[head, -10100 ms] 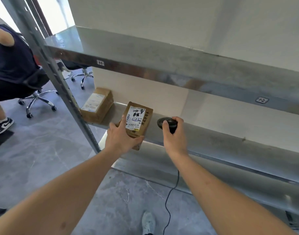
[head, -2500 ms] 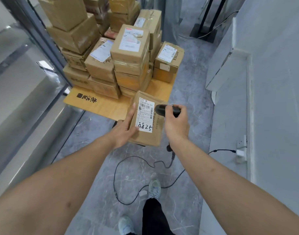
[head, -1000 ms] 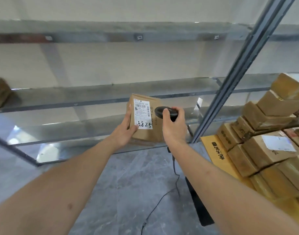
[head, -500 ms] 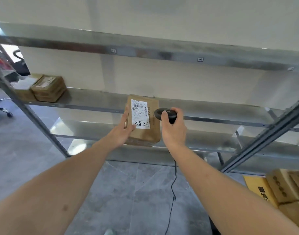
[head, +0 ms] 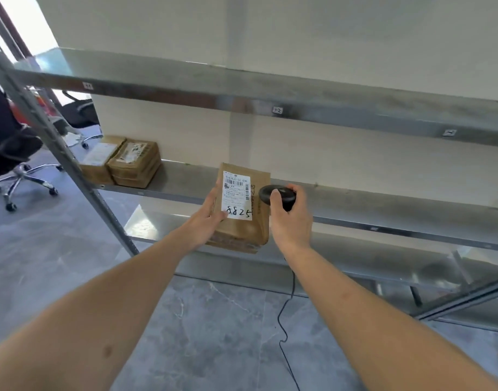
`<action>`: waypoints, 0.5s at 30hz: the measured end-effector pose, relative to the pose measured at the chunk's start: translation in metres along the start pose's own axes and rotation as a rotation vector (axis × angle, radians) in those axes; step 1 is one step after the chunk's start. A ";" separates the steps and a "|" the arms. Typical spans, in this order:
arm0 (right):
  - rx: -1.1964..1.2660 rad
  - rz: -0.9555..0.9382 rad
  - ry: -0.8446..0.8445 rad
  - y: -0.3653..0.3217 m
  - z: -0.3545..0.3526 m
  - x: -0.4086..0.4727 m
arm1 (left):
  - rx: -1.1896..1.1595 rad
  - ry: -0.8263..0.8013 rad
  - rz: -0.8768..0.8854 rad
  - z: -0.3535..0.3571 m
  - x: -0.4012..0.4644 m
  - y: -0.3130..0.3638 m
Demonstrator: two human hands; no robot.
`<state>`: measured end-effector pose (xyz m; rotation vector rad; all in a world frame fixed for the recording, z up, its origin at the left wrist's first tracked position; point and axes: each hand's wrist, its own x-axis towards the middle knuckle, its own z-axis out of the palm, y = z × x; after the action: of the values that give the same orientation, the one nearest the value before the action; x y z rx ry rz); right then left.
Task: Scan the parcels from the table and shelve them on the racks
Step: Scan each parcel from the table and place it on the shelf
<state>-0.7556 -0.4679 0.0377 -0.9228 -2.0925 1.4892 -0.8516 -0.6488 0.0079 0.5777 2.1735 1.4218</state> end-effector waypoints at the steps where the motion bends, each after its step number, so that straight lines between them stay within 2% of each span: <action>1: -0.006 -0.006 -0.007 -0.004 0.011 0.003 | -0.011 -0.002 -0.014 -0.010 0.002 -0.004; 15: -0.029 -0.043 -0.169 -0.011 0.142 0.104 | -0.085 0.095 -0.213 -0.104 0.082 -0.060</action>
<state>-0.9256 -0.4905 -0.0058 -0.7808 -2.2439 1.5671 -0.9842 -0.6985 -0.0241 0.2435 2.1616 1.4421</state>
